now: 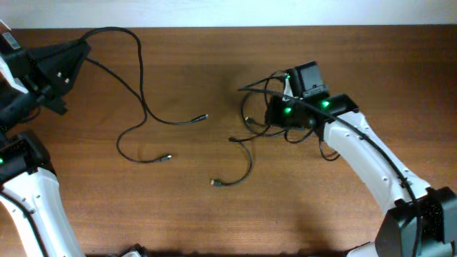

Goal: Untangle cables

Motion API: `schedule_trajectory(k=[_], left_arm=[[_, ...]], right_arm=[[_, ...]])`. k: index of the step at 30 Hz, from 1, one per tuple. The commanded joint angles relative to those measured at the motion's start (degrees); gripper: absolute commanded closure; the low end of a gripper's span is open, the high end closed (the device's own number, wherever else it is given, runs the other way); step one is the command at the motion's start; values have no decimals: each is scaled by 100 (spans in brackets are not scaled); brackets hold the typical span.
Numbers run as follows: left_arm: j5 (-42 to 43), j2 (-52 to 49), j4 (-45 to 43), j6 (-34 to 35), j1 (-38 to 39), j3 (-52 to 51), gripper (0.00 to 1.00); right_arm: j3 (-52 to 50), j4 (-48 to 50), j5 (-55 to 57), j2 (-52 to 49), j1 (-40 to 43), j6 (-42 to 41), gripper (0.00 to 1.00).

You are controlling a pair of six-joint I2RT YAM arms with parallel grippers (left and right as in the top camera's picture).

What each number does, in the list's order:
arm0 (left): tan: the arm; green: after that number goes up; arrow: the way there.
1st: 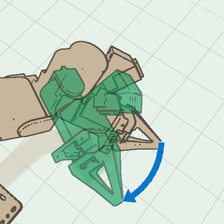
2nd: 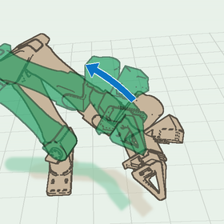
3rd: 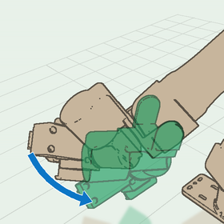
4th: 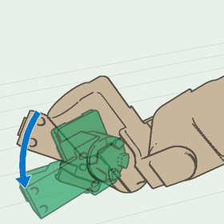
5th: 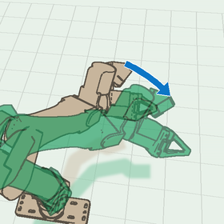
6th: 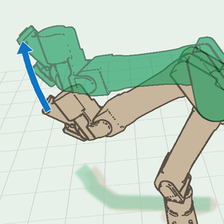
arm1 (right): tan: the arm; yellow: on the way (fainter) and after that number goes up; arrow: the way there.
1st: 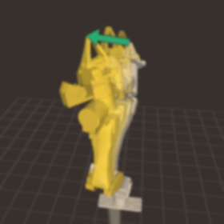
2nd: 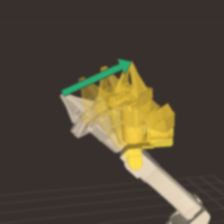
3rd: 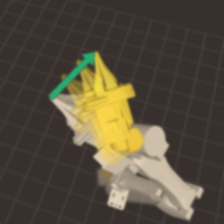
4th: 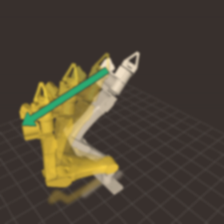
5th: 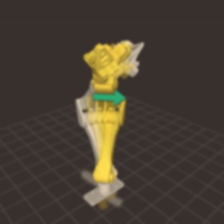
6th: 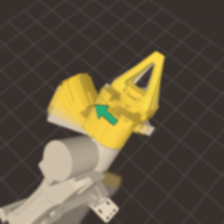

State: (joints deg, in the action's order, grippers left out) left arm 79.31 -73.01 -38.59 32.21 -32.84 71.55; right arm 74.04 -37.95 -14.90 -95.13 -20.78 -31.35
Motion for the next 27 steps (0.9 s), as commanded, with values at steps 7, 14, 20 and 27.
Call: schedule_trajectory(k=[7,14,20,27], left_arm=[[455,22,927,-376,50,59,96],[227,-26,3982,-3217,1130,59,96],[17,-42,5480,-4004,1593,48,96],[-31,-42,5480,-4122,1598,48,89]], right_arm=[[1309,-400,664,111,-85,905,96],[5652,-3348,1757,111,1912,1644,96],[5921,-3519,2011,-304,5375,1475,96],[5602,-4011,2741,-1572,6859,1434,96]])
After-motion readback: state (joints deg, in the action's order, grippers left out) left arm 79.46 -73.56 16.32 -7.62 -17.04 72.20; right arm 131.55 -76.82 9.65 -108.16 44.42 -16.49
